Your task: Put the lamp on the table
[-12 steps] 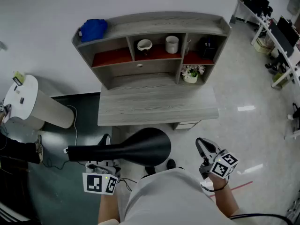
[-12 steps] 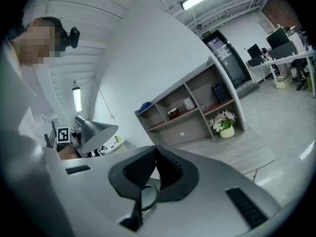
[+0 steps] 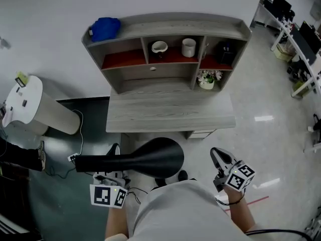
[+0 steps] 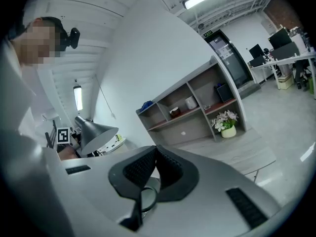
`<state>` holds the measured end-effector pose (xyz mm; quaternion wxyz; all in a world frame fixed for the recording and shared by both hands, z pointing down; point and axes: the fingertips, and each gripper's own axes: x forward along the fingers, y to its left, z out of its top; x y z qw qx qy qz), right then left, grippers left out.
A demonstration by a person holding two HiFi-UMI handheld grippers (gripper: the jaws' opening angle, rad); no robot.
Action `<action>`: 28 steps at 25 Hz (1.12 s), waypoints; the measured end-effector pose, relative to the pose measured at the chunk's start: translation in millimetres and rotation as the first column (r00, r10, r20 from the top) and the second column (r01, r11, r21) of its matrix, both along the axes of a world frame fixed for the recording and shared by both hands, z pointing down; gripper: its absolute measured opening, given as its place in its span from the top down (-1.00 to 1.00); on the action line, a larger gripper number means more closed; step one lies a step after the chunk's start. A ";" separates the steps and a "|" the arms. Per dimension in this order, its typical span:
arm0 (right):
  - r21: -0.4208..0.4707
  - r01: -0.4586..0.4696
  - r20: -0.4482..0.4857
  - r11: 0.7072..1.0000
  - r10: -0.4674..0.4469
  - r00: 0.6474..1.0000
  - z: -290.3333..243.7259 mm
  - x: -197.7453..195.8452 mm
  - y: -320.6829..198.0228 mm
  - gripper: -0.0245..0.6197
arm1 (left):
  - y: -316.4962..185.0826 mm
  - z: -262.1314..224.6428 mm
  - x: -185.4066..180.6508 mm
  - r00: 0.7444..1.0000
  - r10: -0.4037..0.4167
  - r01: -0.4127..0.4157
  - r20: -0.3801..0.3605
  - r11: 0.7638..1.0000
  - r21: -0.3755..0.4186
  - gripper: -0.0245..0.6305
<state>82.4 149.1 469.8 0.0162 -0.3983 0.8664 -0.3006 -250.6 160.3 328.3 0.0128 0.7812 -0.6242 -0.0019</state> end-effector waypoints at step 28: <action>-0.046 0.028 0.015 0.999 -0.027 1.000 22.3 68.8 -33.5 0.86 | -28.1 0.3 42.6 0.997 -0.074 0.074 -0.004 0.997 0.002 0.92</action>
